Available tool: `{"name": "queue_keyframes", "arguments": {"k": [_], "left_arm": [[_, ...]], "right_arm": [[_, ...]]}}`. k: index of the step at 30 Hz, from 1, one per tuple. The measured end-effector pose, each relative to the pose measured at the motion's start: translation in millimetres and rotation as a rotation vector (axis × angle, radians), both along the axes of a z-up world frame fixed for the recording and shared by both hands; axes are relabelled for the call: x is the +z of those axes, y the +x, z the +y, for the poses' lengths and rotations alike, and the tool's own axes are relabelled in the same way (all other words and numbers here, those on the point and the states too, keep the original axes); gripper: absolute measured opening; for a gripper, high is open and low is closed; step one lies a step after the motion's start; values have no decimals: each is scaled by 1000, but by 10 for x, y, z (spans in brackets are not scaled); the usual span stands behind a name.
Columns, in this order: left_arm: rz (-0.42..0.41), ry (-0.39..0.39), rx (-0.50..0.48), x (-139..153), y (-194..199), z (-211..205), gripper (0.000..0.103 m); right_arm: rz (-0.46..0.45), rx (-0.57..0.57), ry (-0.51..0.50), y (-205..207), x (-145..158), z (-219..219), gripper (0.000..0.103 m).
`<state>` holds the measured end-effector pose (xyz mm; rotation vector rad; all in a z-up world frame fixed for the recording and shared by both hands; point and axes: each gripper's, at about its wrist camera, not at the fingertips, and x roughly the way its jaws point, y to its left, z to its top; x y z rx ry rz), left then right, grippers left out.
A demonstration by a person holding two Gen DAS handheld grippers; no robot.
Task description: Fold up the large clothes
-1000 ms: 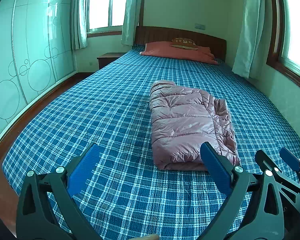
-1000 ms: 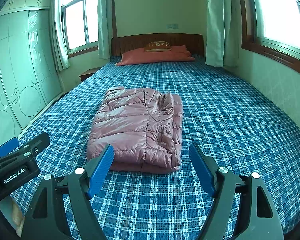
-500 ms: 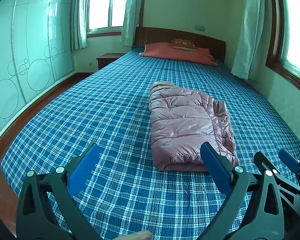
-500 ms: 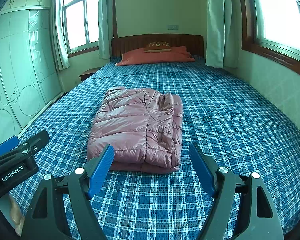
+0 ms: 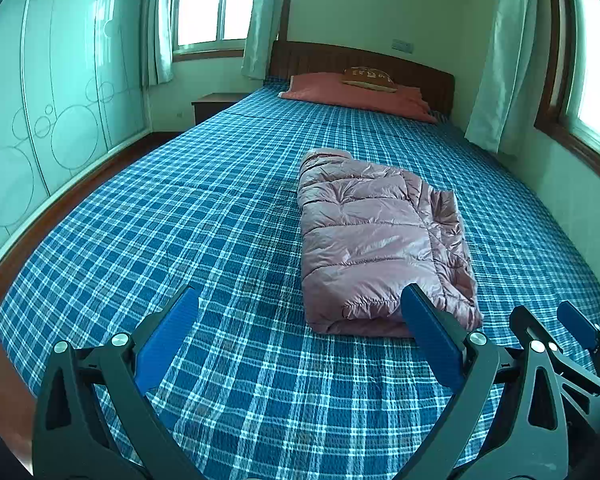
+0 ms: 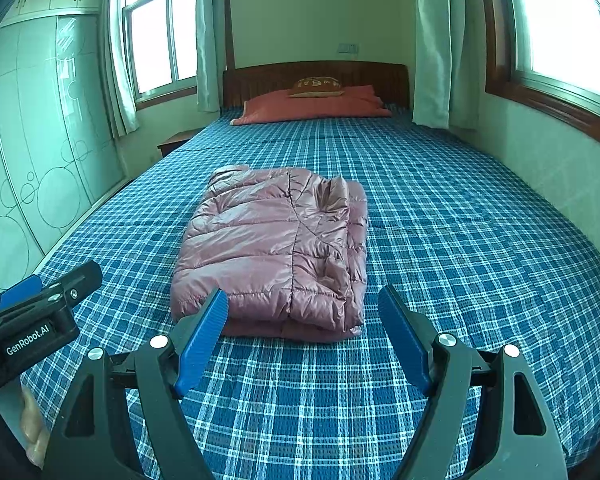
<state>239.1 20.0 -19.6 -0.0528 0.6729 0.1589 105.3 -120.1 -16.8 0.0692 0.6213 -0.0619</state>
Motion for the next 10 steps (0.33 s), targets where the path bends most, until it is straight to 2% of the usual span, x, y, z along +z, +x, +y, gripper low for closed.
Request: {"name": "queue_keyframes", "arguments": {"k": [4, 10], "left_arm": [[-5, 23, 6, -42, 57, -12, 101], [32, 7, 1, -212, 262, 73, 101]], "right_arm": [[6, -4, 0, 43, -36, -30, 76], [27, -26, 9, 152, -155, -147, 76]]}}
